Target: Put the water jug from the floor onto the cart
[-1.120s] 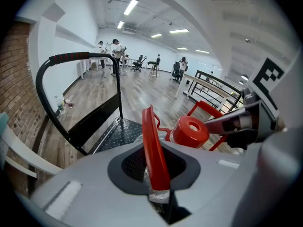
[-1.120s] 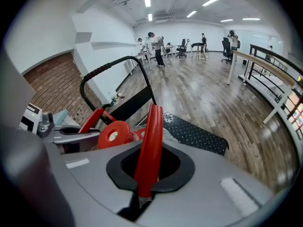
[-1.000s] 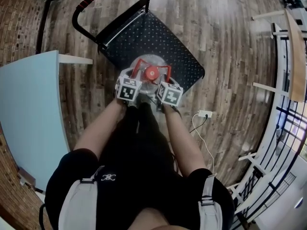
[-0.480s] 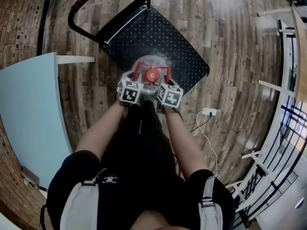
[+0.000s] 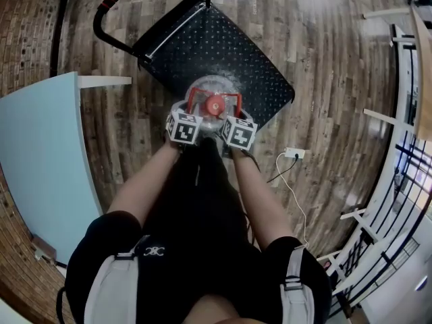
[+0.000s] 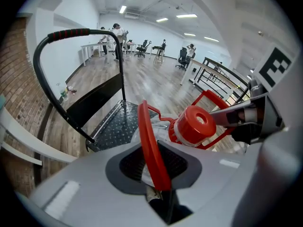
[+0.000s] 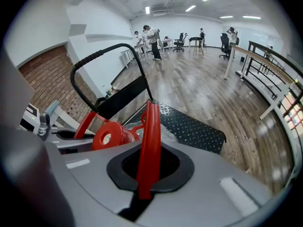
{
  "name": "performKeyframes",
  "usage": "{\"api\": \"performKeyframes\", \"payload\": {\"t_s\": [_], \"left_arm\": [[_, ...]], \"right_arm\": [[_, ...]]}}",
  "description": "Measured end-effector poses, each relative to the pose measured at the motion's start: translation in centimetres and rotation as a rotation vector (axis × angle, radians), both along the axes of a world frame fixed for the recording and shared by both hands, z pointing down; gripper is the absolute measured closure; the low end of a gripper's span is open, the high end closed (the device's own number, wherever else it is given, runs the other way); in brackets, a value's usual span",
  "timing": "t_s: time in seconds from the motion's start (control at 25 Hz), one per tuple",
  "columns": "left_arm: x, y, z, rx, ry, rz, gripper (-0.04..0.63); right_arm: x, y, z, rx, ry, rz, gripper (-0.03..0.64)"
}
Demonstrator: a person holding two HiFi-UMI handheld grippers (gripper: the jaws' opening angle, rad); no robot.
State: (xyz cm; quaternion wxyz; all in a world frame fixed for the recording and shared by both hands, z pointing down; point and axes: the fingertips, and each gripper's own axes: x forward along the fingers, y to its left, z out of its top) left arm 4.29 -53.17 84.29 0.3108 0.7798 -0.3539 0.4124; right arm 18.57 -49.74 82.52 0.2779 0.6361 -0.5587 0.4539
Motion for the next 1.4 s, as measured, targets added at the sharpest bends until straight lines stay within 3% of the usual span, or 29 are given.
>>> {"api": "performKeyframes", "payload": {"t_s": [0.2, 0.32, 0.72, 0.96, 1.04, 1.16, 1.4], "left_arm": [[-0.1, 1.0, -0.1, -0.032, 0.005, 0.001, 0.482], [0.0, 0.7, -0.7, -0.045, 0.025, -0.010, 0.451], [1.4, 0.2, -3.7, 0.006, 0.035, 0.012, 0.437], [1.5, -0.6, -7.7, 0.106, 0.062, -0.047, 0.468], [1.4, -0.9, -9.5, 0.142, 0.063, -0.074, 0.525], [1.9, -1.6, -12.0, 0.181, 0.101, -0.083, 0.586], [3.0, -2.4, -15.9, 0.245, 0.143, -0.068, 0.594]], "right_arm": [[0.2, 1.1, 0.2, -0.033, 0.041, 0.013, 0.598], [0.2, 1.4, 0.7, -0.050, 0.063, 0.005, 0.552], [1.5, 2.4, -0.5, -0.040, 0.109, 0.009, 0.488], [2.8, 2.0, -3.8, 0.023, 0.204, -0.001, 0.511], [2.8, 1.6, -5.4, 0.068, 0.213, -0.005, 0.579], [2.3, 0.8, -7.6, 0.144, 0.171, -0.004, 0.603], [1.6, -0.3, -12.5, 0.283, 0.062, -0.020, 0.603]]}}
